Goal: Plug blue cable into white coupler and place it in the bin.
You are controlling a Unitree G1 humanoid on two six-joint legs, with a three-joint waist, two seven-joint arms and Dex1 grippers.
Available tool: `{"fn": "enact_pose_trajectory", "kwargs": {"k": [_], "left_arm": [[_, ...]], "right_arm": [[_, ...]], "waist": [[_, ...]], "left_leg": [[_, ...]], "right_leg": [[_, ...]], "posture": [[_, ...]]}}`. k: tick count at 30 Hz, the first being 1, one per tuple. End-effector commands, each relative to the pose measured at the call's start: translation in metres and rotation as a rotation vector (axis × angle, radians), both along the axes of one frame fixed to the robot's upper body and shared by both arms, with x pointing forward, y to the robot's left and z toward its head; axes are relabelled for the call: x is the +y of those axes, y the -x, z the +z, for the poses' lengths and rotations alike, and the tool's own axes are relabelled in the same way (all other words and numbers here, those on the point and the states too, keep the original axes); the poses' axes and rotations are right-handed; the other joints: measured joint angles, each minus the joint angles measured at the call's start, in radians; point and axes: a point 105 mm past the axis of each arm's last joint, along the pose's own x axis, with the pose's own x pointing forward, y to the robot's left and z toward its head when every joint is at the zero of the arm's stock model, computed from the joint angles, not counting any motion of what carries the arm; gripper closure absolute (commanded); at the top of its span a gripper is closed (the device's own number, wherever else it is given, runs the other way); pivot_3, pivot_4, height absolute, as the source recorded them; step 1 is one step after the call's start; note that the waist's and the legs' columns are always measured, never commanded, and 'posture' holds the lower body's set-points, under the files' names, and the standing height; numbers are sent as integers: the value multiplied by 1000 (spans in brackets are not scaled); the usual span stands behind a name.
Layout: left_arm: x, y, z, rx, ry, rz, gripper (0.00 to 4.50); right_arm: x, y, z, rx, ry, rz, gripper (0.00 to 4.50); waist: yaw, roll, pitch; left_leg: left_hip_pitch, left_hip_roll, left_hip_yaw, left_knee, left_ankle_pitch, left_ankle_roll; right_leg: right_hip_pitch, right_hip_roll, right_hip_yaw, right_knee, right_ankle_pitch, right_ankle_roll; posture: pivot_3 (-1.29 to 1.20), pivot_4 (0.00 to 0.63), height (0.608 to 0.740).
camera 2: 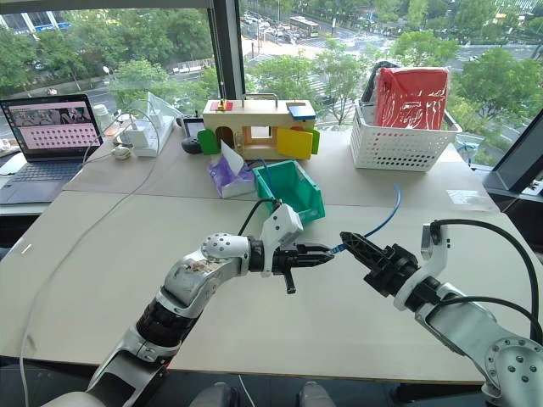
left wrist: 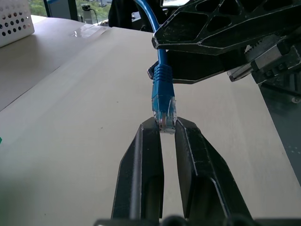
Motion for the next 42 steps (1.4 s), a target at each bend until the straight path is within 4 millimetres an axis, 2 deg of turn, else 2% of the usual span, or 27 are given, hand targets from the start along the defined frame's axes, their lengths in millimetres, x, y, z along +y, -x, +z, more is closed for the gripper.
{"fn": "enact_pose_trajectory", "kwargs": {"k": [1,16,19,22,23,34,36,37,38,42], "left_arm": [[-2,1,9,-20,35,7,4500],[-2,1,10,-19,37,15,4500],[-2,1,10,-17,37,15,4500],[-2,1,9,-14,38,15,4500],[-2,1,9,-14,38,14,4500],[1,3,7,18,34,0,4500],[8,5,6,74,48,-14,3505],[13,8,5,115,52,-33,3289],[20,13,3,144,45,-65,2761],[42,35,-6,165,-26,-203,1381]], "right_arm": [[13,8,10,-46,-13,66,2521],[12,1,4,-41,10,50,2521],[10,-1,4,-46,8,34,3188],[9,-2,5,-53,6,27,4300],[9,-2,5,-56,5,26,4491],[3,-7,15,-120,1,-8,4491],[-1,-9,19,-141,7,-28,4500],[-4,-10,21,-154,9,-42,4500],[-9,-12,26,-175,10,-62,4500],[-23,-20,39,-231,17,-118,4500]], "waist": [[0,0,0],[0,0,0],[0,0,0],[0,0,0],[0,0,0],[0,0,0],[0,0,0],[-2,0,0],[-3,0,0],[-8,1,0]], "left_leg": [[0,0,0,0,0,0],[0,0,0,0,0,0],[0,0,0,0,0,0],[0,0,0,0,0,0],[0,0,0,0,0,0],[0,0,0,0,0,0],[0,0,0,0,0,0],[0,0,0,0,0,0],[0,0,0,0,0,0],[0,0,0,0,0,0]], "right_leg": [[0,0,0,0,0,0],[0,0,0,0,0,0],[0,0,0,0,0,0],[0,0,0,0,0,0],[0,0,0,0,0,0],[0,0,0,0,0,0],[0,0,0,0,0,0],[0,0,0,0,0,0],[0,0,0,0,0,0],[-1,0,0,1,0,0]], "posture": [[0,150,719],[0,150,719],[0,150,719],[0,150,719],[0,150,719],[0,150,719],[0,150,719],[0,150,719],[0,150,719],[0,150,719]]}}
